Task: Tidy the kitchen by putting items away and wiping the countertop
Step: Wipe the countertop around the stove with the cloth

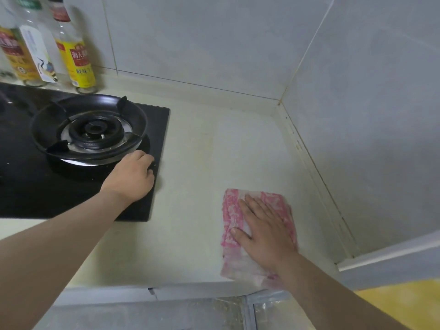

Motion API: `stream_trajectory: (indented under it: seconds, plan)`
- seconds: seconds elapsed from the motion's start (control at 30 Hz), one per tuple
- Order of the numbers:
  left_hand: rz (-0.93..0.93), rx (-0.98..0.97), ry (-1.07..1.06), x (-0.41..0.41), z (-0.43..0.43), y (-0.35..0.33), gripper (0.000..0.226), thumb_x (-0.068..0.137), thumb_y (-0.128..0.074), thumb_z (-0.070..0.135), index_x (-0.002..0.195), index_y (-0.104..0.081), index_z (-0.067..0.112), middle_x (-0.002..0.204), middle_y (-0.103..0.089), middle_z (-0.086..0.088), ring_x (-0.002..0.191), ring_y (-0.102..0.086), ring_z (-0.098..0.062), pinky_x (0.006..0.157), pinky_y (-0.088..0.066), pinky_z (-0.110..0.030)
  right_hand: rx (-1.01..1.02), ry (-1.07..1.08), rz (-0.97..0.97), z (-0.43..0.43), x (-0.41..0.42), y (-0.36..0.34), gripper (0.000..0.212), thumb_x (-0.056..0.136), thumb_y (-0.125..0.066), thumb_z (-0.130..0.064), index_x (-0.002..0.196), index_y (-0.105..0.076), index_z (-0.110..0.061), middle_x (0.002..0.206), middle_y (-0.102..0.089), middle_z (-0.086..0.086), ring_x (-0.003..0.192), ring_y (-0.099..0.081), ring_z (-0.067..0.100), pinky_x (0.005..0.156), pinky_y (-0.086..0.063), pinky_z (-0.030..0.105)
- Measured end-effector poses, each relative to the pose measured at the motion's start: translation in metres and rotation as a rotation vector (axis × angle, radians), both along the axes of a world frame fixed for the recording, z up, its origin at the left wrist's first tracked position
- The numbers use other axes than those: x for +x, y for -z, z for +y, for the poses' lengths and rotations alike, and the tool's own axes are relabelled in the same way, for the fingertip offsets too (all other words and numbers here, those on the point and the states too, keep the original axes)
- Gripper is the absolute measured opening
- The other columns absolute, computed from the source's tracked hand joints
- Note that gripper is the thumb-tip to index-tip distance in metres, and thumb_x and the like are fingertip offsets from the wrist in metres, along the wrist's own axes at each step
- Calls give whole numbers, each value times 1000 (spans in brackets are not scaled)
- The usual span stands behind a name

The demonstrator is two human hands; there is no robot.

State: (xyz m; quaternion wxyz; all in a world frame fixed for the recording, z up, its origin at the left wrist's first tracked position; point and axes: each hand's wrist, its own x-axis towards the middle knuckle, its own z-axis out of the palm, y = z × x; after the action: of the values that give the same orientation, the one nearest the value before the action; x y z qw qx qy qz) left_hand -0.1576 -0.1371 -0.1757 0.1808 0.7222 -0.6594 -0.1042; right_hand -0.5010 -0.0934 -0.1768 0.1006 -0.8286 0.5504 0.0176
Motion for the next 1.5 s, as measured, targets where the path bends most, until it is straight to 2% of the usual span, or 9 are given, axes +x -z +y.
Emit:
stream_trajectory:
  seconds: [0.1,0.23,0.3,0.5,0.73,0.83,1.07,1.23,1.5]
  plan:
    - [-3,5,-8,-1,-1,1,40,95,-49,17,133,-52,6,131,-50,-9,124,-44,-28,107,-38,-44,-5,0,0,-30,12,1,74,96,-30,-65,158,-9,-31,166,1,-10,151,5,6,118,10,25]
    - [2,17,-20,-1,-3,2,40,96,-48,18,135,-51,8,135,-48,-7,128,-42,-27,109,-37,-44,-23,10,8,-62,25,7,85,85,-17,-74,157,-13,-29,166,-5,-7,152,-2,10,124,0,33]
    - [9,31,-23,-1,-3,0,42,96,-49,18,137,-50,10,137,-46,-6,130,-40,-26,111,-35,-43,-22,4,17,-67,27,8,82,88,-20,-73,157,-12,-30,166,-5,-7,152,-2,11,124,-1,34]
    - [-3,37,-34,-3,-2,-3,40,96,-49,19,136,-50,12,136,-46,-5,128,-41,-24,110,-35,-42,-6,-46,-17,-35,23,5,75,94,-28,-68,157,-9,-33,166,1,-9,152,4,10,122,5,30]
    - [-7,35,-24,-3,0,-2,39,95,-48,19,133,-51,10,133,-47,-7,127,-41,-26,110,-36,-44,29,-106,-45,43,14,-1,78,89,-28,-71,157,-3,-40,160,16,-18,138,24,-5,115,20,24]
    - [-14,36,-23,-3,0,-4,38,94,-48,18,131,-53,9,131,-48,-8,125,-43,-27,108,-37,-44,34,-82,-89,62,16,1,80,87,-33,-70,156,-9,-40,157,14,-20,141,21,-3,117,17,26]
    - [2,48,-26,-3,2,-6,37,93,-48,18,128,-55,9,129,-50,-8,123,-44,-28,106,-39,-45,66,-68,-27,49,22,1,80,87,-28,-72,155,1,-42,152,23,-24,138,28,-7,120,14,30]
    - [7,49,-29,-4,2,-5,37,94,-48,18,129,-55,9,130,-49,-6,123,-44,-26,105,-39,-44,69,-67,-34,19,33,-2,80,88,-25,-72,156,-1,-39,157,16,-22,141,22,-5,120,14,28]
    - [18,35,-29,-1,-1,-1,36,93,-48,17,128,-55,10,127,-49,-4,123,-43,-25,106,-38,-41,43,-42,-41,-38,53,7,87,81,-16,-78,157,-6,-36,166,3,-12,151,7,8,124,0,37]
